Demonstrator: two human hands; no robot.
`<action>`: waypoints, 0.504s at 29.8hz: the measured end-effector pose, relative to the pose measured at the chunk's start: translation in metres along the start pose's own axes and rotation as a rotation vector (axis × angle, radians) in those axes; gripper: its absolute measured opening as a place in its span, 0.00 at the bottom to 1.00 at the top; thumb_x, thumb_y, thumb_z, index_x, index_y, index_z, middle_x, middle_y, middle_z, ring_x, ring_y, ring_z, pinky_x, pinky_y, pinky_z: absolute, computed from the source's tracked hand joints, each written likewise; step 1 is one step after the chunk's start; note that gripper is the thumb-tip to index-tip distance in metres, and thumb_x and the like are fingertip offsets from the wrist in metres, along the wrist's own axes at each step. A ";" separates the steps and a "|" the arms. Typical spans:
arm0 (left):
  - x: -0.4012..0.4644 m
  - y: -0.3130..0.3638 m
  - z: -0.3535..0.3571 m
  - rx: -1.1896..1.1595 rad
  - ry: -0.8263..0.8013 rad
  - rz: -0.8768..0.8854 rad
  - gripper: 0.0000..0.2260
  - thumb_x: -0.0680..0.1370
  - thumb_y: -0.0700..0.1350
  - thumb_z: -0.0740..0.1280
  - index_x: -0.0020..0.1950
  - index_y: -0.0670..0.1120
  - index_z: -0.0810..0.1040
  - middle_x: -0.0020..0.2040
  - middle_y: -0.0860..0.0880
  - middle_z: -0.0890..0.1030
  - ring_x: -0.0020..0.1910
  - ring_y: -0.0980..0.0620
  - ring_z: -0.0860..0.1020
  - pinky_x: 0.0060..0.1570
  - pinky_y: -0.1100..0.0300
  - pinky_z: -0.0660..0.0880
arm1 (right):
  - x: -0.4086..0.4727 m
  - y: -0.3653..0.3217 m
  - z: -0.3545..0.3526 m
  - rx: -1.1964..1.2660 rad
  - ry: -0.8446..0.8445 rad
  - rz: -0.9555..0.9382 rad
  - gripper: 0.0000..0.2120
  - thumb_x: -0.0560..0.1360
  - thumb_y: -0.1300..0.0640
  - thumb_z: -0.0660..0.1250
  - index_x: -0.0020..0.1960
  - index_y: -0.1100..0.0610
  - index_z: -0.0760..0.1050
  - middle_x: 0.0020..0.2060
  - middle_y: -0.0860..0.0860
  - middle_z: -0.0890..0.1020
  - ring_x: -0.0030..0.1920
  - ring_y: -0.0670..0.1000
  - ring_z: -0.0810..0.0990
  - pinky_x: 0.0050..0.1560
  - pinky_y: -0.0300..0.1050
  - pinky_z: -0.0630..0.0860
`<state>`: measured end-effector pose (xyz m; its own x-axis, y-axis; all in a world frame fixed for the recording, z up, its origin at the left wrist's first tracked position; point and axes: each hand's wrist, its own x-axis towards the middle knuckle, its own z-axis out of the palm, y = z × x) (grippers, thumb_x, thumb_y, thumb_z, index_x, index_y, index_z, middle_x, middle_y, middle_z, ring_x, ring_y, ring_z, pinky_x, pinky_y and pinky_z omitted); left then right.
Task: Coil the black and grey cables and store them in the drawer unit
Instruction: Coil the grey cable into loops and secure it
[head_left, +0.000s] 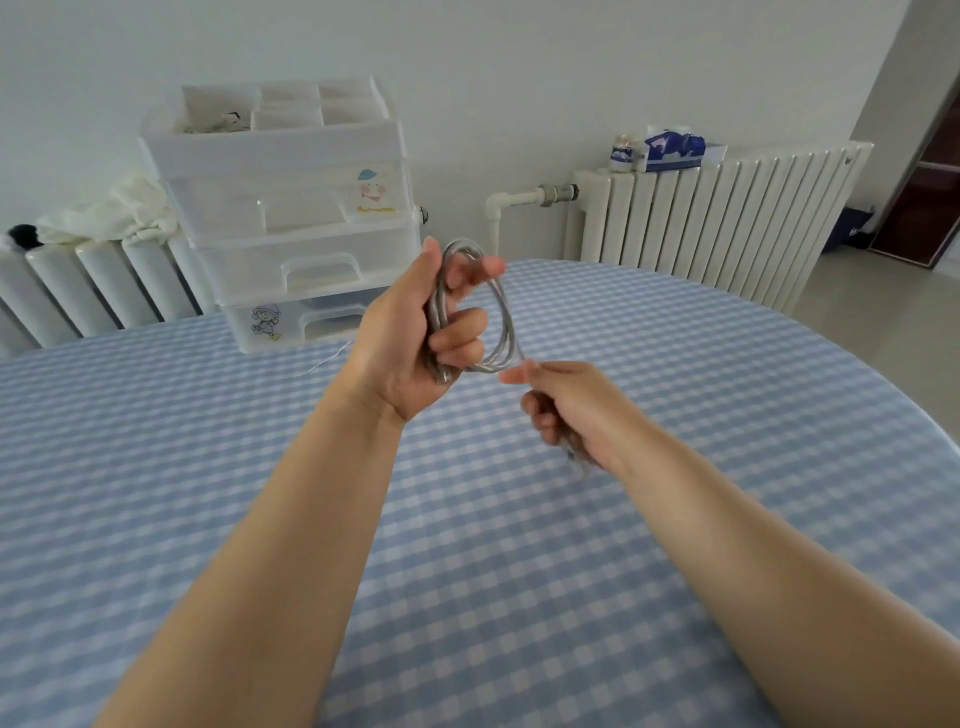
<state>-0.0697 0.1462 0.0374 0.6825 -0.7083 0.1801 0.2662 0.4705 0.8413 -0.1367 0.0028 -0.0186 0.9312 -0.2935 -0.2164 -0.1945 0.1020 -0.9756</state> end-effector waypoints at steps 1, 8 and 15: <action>-0.001 -0.001 0.003 0.062 0.017 0.022 0.18 0.84 0.53 0.49 0.38 0.46 0.66 0.53 0.51 0.81 0.20 0.58 0.60 0.19 0.67 0.60 | -0.003 0.000 0.006 -0.042 -0.040 0.011 0.12 0.82 0.57 0.57 0.55 0.61 0.77 0.28 0.51 0.72 0.22 0.44 0.67 0.20 0.35 0.65; -0.008 -0.012 0.016 0.405 0.068 0.112 0.18 0.84 0.52 0.49 0.42 0.45 0.69 0.67 0.52 0.75 0.42 0.48 0.82 0.33 0.55 0.79 | -0.017 -0.010 0.013 -0.068 -0.219 0.033 0.08 0.82 0.58 0.58 0.57 0.54 0.74 0.40 0.52 0.86 0.27 0.43 0.74 0.24 0.33 0.69; -0.008 -0.037 0.031 0.741 0.149 0.217 0.15 0.83 0.54 0.50 0.46 0.50 0.71 0.48 0.51 0.82 0.40 0.48 0.83 0.36 0.56 0.79 | -0.020 -0.015 0.004 0.108 -0.317 0.110 0.08 0.80 0.63 0.59 0.49 0.58 0.77 0.34 0.50 0.84 0.30 0.44 0.79 0.22 0.32 0.68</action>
<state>-0.1058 0.1182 0.0207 0.7652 -0.5381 0.3535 -0.3713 0.0798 0.9251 -0.1506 0.0112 0.0004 0.9590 0.0332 -0.2813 -0.2816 0.2211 -0.9337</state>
